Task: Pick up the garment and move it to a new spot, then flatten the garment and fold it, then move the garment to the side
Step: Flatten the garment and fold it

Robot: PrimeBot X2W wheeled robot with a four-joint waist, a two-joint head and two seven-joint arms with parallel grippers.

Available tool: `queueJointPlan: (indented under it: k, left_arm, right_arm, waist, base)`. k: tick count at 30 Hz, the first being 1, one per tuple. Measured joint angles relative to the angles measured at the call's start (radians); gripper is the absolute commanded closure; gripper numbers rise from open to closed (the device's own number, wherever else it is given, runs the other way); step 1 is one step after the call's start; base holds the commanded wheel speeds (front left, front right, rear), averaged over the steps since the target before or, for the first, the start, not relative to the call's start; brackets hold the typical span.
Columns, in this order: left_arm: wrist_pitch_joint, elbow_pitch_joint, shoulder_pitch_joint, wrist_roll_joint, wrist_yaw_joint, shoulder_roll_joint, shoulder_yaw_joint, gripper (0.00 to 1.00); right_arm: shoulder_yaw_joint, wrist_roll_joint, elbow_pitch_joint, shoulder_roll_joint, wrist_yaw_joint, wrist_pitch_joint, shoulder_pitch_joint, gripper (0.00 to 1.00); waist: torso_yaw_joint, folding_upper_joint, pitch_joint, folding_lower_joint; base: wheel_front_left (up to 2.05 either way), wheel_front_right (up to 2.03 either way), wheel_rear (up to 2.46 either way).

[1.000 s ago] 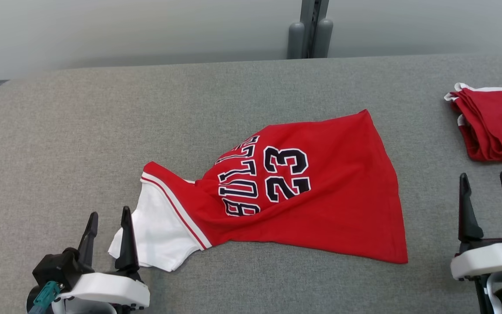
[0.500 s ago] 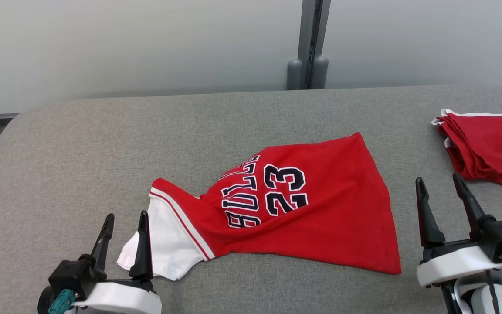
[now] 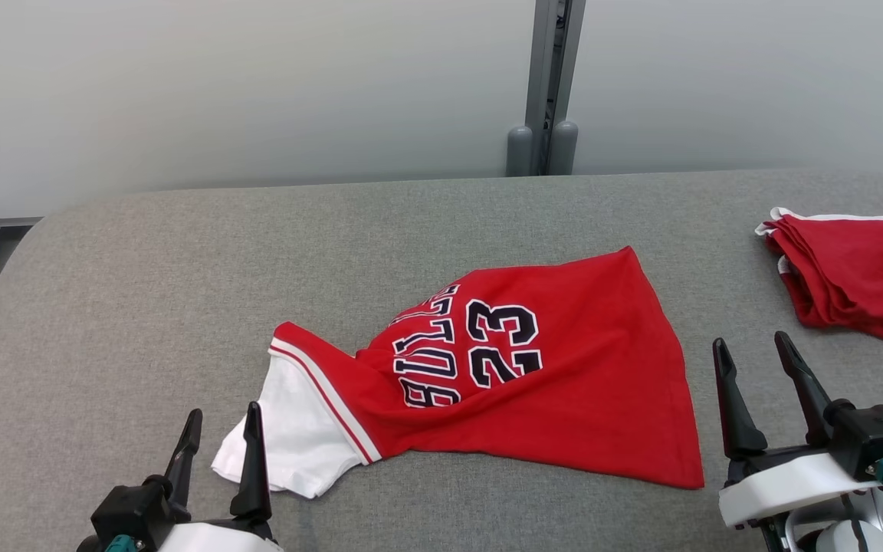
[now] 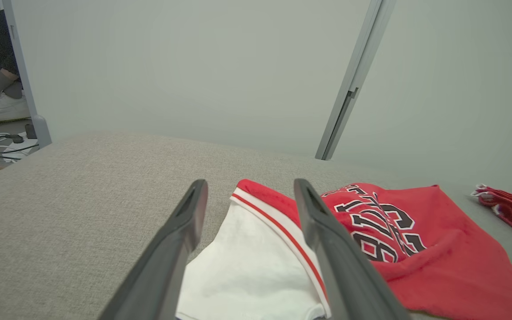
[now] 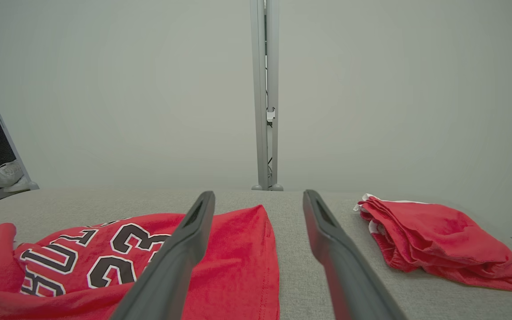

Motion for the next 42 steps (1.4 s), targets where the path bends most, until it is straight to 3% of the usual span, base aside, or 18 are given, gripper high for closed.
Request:
queueJointPlan:
  k: [42]
  left_arm:
    - [0.000,-0.013,-0.002,-0.002,0.000,-0.004,-0.024,0.00]
  right_arm:
    - [0.046,0.037,0.070,0.000,0.000,0.000,-0.016,0.00]
  waist:
    - [0.010,0.0000,0.005,0.0000]
  base:
    - [0.00,0.00,0.00]
